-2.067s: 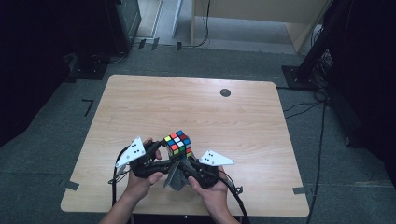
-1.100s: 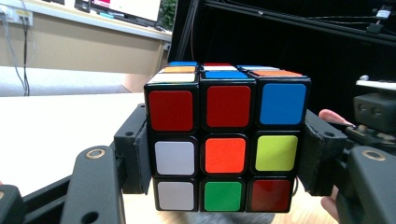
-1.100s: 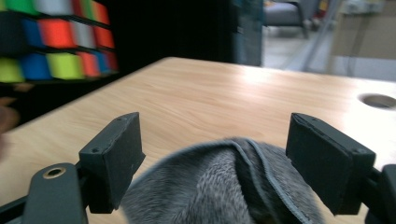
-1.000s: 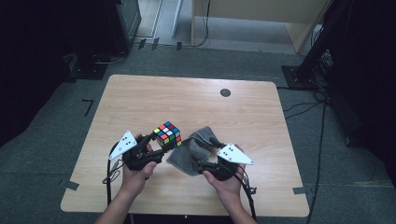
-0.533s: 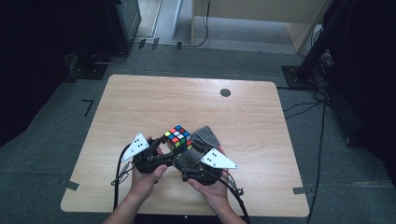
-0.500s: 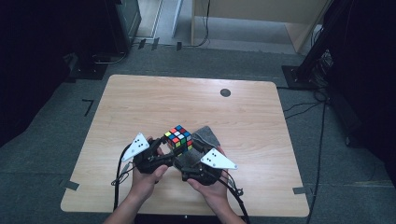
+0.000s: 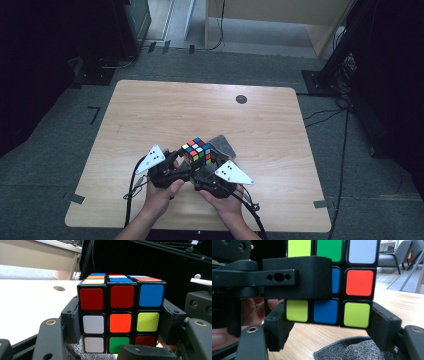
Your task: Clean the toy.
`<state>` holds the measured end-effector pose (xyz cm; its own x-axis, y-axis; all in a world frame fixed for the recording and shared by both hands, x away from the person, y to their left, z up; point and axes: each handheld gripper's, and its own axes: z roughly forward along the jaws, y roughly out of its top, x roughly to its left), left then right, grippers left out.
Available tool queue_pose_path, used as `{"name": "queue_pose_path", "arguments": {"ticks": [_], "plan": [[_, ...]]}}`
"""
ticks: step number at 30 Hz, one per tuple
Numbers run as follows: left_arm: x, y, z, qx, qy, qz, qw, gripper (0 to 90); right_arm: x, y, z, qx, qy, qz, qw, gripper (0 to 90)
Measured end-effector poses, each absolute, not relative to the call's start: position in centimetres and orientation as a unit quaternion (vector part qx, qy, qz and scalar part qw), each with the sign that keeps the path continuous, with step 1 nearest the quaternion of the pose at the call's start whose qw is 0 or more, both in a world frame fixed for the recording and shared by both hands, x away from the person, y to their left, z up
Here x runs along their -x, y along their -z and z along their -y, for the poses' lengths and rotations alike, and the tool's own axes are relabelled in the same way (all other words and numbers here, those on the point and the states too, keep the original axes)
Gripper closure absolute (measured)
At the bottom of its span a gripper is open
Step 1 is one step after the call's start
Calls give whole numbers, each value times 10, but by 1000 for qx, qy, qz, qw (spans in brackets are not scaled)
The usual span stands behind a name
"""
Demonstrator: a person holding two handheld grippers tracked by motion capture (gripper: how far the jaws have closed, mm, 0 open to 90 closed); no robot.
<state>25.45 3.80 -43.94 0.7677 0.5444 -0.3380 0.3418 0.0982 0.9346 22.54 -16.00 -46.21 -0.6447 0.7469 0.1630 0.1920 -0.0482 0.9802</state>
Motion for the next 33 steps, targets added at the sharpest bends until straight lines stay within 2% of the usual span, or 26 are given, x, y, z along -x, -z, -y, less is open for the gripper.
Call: {"name": "queue_pose_path", "arguments": {"ticks": [4, 13, 17, 20, 24, 30, 31, 33], "plan": [[-257, 441, -41, -667, -69, -338, 660, 338, -225, 463, 160, -354, -621, -659, 234, 335], [-261, 440, -42, -669, -47, -334, 663, 320, -224, 462, 164, -346, -609, -671, 244, 342], [-263, 436, -50, -655, -46, -336, 675, 281, -225, 463, 168, -351, -601, -676, 242, 342], [-265, 432, -58, -651, -48, -334, 680, 214, -227, 464, 174, -360, -600, -675, 233, 342], [-266, 428, -66, -663, -65, -309, 678, 136, -233, 462, 187, -368, -590, -679, 235, 343], [-267, 431, -70, -697, -98, -272, 656, 88, -240, 454, 209, -365, -578, -692, 233, 342], [-267, 435, -68, -718, -132, -258, 633, 81, -242, 450, 216, -360, -578, -698, 221, 342], [-266, 438, -66, -733, -159, -246, 614, 81, -242, 446, 222, -359, -579, -699, 217, 342]]}}
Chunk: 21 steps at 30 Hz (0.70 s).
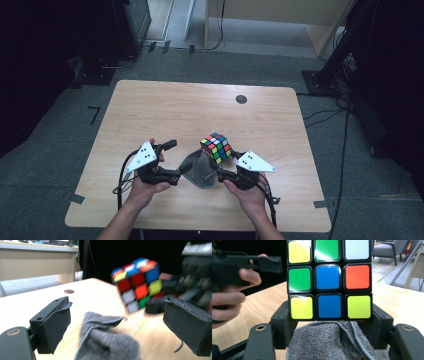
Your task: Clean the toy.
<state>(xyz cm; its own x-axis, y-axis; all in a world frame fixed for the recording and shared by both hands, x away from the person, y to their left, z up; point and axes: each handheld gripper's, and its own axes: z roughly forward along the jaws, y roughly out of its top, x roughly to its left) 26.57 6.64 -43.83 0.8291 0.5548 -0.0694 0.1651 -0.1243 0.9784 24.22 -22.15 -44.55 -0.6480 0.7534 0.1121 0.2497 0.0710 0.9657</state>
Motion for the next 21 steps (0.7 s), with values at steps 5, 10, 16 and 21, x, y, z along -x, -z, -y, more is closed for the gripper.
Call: {"name": "queue_pose_path", "arguments": {"ticks": [5, 10, 16, 21], "plan": [[-261, 447, -57, -764, -219, -208, 571, 91, -241, 438, 223, -357, -581, -708, 182, 342], [-258, 456, -48, -775, -266, -182, 543, 132, -237, 434, 214, -352, -582, -717, 155, 342], [-254, 460, -44, -783, -291, -154, 528, 143, -236, 434, 206, -354, -580, -724, 119, 342], [-249, 461, -38, -781, -318, -132, 521, 150, -236, 435, 202, -354, -577, -729, 98, 341]]}}
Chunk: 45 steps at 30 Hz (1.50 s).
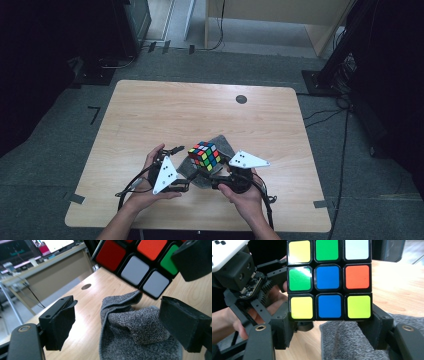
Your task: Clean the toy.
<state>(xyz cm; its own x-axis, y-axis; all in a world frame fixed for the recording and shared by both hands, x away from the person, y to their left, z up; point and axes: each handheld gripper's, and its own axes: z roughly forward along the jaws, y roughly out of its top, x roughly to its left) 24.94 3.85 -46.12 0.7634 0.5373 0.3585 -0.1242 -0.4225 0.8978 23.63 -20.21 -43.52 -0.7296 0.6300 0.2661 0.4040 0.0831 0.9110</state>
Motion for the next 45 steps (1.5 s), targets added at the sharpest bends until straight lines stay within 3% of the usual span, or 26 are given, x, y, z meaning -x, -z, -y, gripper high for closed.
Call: {"name": "queue_pose_path", "arguments": {"ticks": [9, 12, 15, 18, 21, 25, 33, 35, 36, 39, 40, 43, 45], "plan": [[-245, 468, -31, -775, -358, -90, 513, 171, -239, 438, 196, -362, -564, -741, 48, 340], [-242, 471, -31, -774, -367, -78, 510, 303, -243, 441, 195, -367, -556, -745, 14, 338], [-244, 473, -33, -768, -353, -95, 526, 334, -246, 442, 198, -370, -565, -738, -3, 333], [-252, 473, -43, -768, -346, -135, 522, 336, -246, 436, 207, -370, -599, -710, -6, 229], [-261, 468, -61, -753, -316, -189, 545, 337, -247, 433, 220, -382, -618, -686, 34, 210], [-269, 461, -80, -735, -253, -245, 580, 336, -257, 447, 217, -410, -562, -712, 102, 174], [-273, 459, -88, -725, -222, -268, 595, 336, -274, 483, 179, -396, -431, -793, 168, 141], [-272, 459, -88, -726, -223, -267, 593, 336, -275, 488, 177, -401, -411, -800, 176, 155], [-272, 460, -88, -728, -224, -266, 590, 336, -276, 497, 175, -411, -384, -806, 183, 289], [-273, 460, -89, -728, -224, -269, 589, 336, -272, 500, 180, -400, -385, -814, 170, 563], [-273, 460, -89, -728, -225, -270, 589, 337, -270, 499, 183, -396, -384, -818, 163, 612], [-275, 460, -91, -726, -219, -276, 590, 336, -260, 494, 191, -394, -391, -820, 138, 597], [-276, 460, -92, -727, -217, -277, 590, 336, -254, 486, 199, -386, -413, -812, 144, 476]]}}
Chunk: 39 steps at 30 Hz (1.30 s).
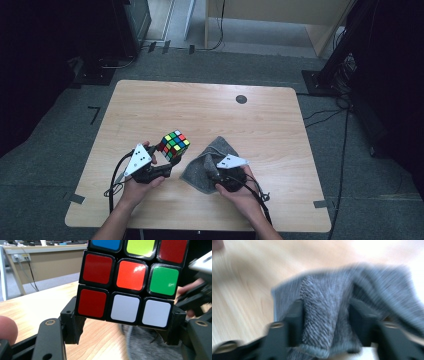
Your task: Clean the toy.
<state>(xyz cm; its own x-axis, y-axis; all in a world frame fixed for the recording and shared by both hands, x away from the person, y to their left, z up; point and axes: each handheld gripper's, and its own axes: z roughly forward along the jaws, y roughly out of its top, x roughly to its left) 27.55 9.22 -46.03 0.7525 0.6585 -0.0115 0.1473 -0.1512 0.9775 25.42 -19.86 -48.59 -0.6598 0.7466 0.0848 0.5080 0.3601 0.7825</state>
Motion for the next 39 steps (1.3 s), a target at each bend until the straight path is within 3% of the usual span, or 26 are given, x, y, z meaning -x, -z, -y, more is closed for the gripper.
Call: {"name": "queue_pose_path", "arguments": {"ticks": [3, 4, 5, 9, 12, 15, 22, 24, 26, 28, 32, 39], "plan": [[-277, 459, -93, -727, -201, -282, 593, 336, -253, 469, 204, -382, -459, -782, 179, 244], [-277, 459, -93, -727, -201, -282, 593, 336, -253, 469, 204, -382, -459, -782, 179, 244], [-277, 459, -92, -732, -198, -280, 589, 336, -260, 465, 200, -368, -461, -782, 203, 130], [-277, 461, -87, -740, -196, -287, 575, 336, -279, 478, 187, -360, -440, -799, 193, 102], [-277, 463, -86, -744, -196, -289, 569, 336, -296, 500, 181, -399, -396, -810, 165, 132], [-278, 463, -85, -746, -189, -290, 569, 336, -296, 514, 178, -398, -359, -825, 178, 139], [-277, 462, -84, -748, -166, -287, 575, 335, -286, 520, 182, -409, -358, -820, 179, 230], [-276, 462, -83, -749, -170, -286, 573, 334, -280, 521, 184, -407, -373, -813, 186, 368], [-274, 461, -82, -751, -170, -281, 573, 334, -273, 520, 188, -399, -375, -814, 195, 638], [-273, 461, -80, -754, -174, -277, 570, 334, -271, 517, 194, -402, -369, -815, 195, 728], [-272, 462, -77, -763, -176, -269, 560, 335, -267, 497, 210, -420, -434, -779, 170, 762], [-268, 468, -63, -791, -165, -240, 538, 336, -234, 427, 215, -340, -565, -719, 218, 757]]}}
